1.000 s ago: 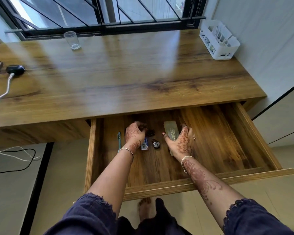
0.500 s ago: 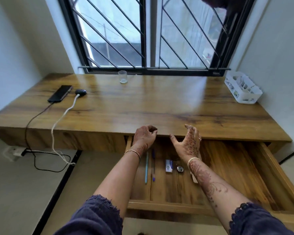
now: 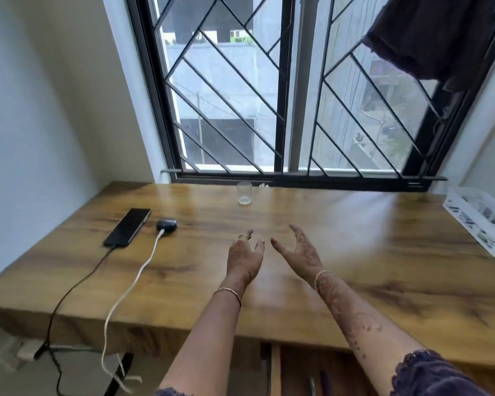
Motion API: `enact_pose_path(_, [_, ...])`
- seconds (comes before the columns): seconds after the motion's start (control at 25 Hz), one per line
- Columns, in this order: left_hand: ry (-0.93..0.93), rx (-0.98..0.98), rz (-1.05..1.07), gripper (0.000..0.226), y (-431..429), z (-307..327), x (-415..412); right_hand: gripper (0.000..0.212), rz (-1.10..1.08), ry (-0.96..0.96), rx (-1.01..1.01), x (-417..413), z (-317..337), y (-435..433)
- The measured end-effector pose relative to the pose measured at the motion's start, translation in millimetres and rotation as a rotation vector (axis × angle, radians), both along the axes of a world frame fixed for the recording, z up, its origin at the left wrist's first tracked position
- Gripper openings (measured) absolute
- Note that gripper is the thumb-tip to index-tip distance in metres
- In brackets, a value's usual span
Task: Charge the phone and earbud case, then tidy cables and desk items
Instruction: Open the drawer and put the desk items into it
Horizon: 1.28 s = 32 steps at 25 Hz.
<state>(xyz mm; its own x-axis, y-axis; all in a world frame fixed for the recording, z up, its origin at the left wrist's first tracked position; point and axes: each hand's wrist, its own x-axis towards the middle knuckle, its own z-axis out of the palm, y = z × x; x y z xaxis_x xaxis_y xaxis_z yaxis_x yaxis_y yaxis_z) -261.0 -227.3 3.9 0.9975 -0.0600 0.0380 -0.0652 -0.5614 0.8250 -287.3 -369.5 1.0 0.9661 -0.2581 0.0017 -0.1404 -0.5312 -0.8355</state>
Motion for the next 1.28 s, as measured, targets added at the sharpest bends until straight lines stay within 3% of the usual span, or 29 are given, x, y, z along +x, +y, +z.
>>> enact_pose_path(0.16, [0.035, -0.058, 0.016, 0.052, 7.8, -13.4, 108.5, 0.065, -0.001, 0.032, 0.200, 112.7, -3.2, 25.5])
enact_pose_path(0.44, [0.099, -0.249, 0.054, 0.074, 4.3, -47.5, 251.9, 0.075, 0.024, 0.017, 0.099, 249.8, -31.9, 35.6])
enact_pose_path(0.6, [0.160, -0.384, -0.006, 0.031, -4.2, -59.3, 298.4, 0.070, 0.044, -0.087, 0.045, 296.1, -43.9, 44.0])
enact_pose_path(0.68, [0.161, -0.408, -0.036, 0.028, -7.3, -67.4, 310.3, 0.069, 0.031, -0.120, 0.037, 310.9, -52.6, 42.7])
enact_pose_path(0.88, [0.093, -0.422, -0.157, 0.054, -0.3, -69.1, 307.6, 0.060, -0.055, -0.216, 0.057, 299.4, -58.4, 31.9])
enact_pose_path(1.12, [0.084, -0.410, -0.189, 0.076, -13.0, -11.3, 237.0, 0.052, -0.098, -0.301, 0.138, 218.8, -9.0, 11.8])
enact_pose_path(1.28, [0.057, -0.367, -0.255, 0.062, -27.0, 43.3, 154.5, 0.049, -0.125, -0.372, 0.179, 130.5, 29.5, -6.3])
